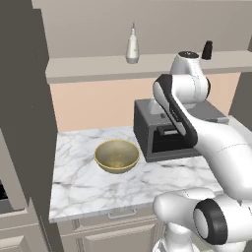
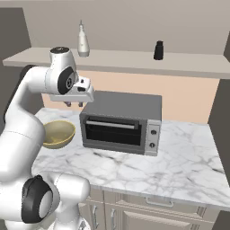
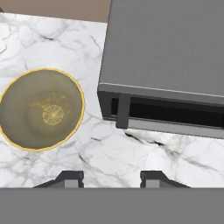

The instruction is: Retrieve the bottle and the shaker from the cabinet and place them next to the mixing bowl on the counter. Then add garlic from the fridge to the mixing bowl.

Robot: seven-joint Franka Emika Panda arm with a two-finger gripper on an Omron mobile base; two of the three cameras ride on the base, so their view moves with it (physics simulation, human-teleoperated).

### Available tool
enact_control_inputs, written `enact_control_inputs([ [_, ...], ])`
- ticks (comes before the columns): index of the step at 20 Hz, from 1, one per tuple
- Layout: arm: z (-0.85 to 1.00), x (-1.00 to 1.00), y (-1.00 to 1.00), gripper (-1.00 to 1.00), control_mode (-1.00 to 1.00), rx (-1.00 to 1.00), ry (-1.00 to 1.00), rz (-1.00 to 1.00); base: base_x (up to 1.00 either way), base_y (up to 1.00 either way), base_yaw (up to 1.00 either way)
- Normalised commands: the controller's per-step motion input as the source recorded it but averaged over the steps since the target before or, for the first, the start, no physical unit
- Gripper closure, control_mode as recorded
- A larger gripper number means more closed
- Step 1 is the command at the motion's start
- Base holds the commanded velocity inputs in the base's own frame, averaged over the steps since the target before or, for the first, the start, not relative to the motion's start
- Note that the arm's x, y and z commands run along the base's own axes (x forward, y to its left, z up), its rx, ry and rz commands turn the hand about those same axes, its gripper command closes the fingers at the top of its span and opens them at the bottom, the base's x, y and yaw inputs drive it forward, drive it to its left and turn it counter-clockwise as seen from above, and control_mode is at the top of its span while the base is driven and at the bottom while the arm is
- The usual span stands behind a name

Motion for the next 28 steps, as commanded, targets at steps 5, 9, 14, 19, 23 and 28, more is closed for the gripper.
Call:
enact_control_inputs([
  [5,0.0,-0.1,0.0,-1.0,-1.0,0.01,-0.06,0.02,0.0,0.0,0.0],
  [9,0.18,-0.19,-0.02,-1.0,-1.0,0.09,-0.49,0.17,0.0,0.0,0.0],
  [14,0.83,0.0,0.14,-1.0,-1.0,0.01,-0.17,0.02,0.0,0.0,0.0],
  [19,0.93,0.05,0.23,-1.0,-1.0,0.01,-0.01,-0.06,0.0,0.0,0.0],
  [23,0.71,0.3,0.0,-1.0,-1.0,0.18,0.0,0.0,0.0,0.0,0.0],
  [28,0.51,0.3,-0.12,-1.0,-1.0,0.23,-0.02,-0.04,0.0,0.0,0.0],
])
